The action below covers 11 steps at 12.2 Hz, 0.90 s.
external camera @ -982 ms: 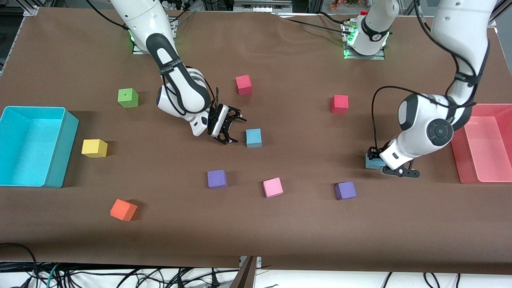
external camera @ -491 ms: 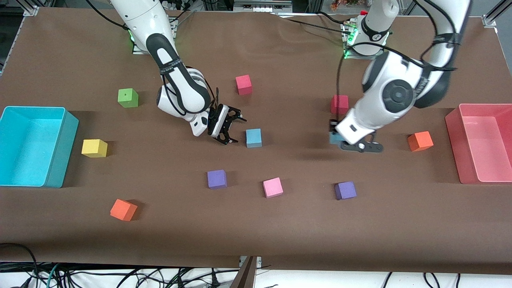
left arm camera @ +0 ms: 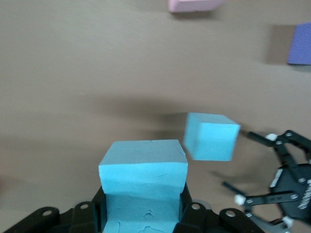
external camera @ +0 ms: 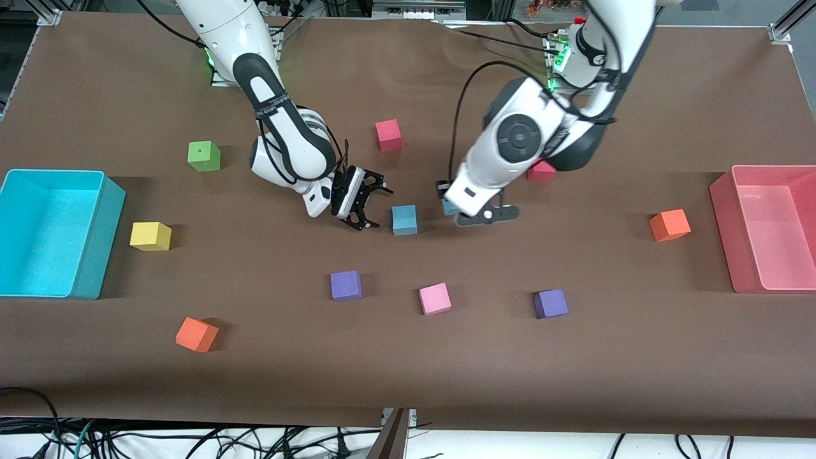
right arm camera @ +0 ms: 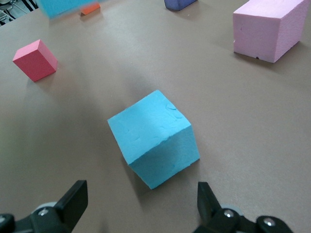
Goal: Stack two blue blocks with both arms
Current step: 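Carry the second blue cube with the left gripper over the first cube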
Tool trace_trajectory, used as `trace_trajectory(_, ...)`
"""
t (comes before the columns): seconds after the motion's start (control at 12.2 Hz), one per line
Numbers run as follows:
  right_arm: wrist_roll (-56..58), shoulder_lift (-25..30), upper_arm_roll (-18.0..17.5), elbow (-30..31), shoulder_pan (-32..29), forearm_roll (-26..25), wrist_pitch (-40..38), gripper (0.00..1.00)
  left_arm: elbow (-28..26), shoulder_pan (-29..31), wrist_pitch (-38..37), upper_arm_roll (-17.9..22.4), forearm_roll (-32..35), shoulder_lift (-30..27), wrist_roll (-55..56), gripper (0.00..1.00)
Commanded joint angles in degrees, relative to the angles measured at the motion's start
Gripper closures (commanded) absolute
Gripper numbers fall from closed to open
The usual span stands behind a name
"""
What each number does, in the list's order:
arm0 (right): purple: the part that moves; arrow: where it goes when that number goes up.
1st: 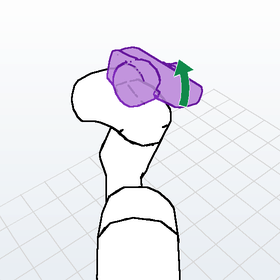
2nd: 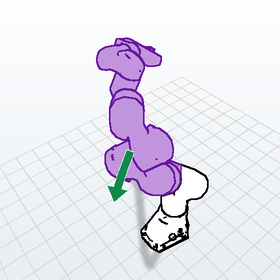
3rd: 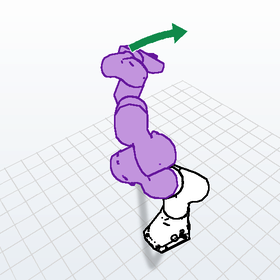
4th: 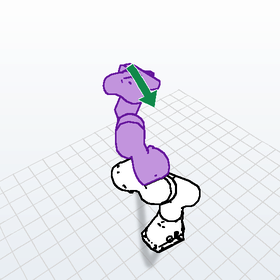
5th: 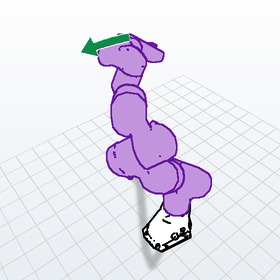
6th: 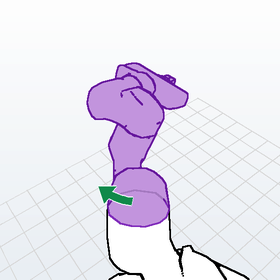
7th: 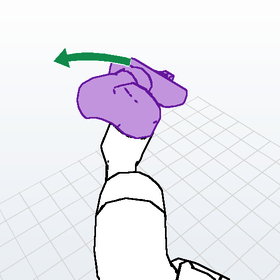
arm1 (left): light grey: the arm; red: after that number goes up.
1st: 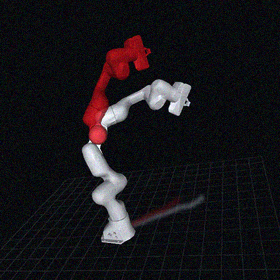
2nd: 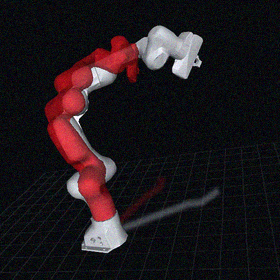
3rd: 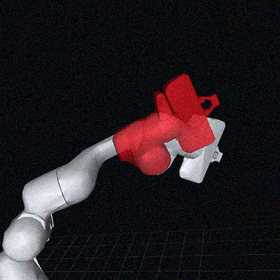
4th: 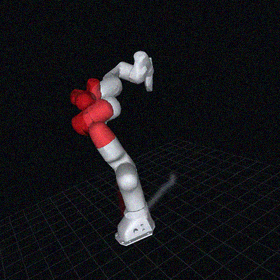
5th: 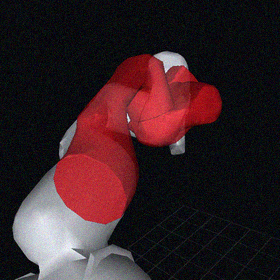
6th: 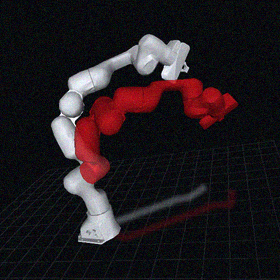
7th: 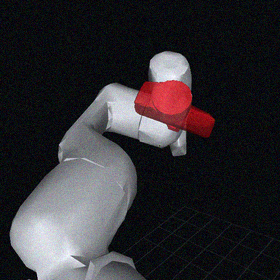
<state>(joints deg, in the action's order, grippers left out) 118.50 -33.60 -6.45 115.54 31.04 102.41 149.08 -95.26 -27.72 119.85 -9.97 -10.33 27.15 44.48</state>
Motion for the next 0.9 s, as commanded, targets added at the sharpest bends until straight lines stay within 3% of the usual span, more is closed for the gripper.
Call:
trace_trajectory(0.0,1.47,-0.59,-0.05,-0.84,0.34,1.47,0.69,0.0,8.06,-4.43,1.6,3.46,-2.49,6.23,3.68,1.0)
trace_trajectory(0.16,1.47,-0.59,-0.05,-0.84,0.34,1.47,0.6,0.0,11.48,-7.51,1.97,4.95,-3.21,9.13,8.23,1.0)
trace_trajectory(0.49,1.47,-0.77,-0.05,-0.84,0.34,1.47,0.6,0.0,11.85,-11.03,2.05,6.1,-3.21,11.16,11.6,1.0)
trace_trajectory(0.82,1.47,-0.77,-0.05,-0.84,0.34,1.47,0.6,0.0,16.5,-15.07,2.05,9.26,-3.12,15.38,13.27,1.0)
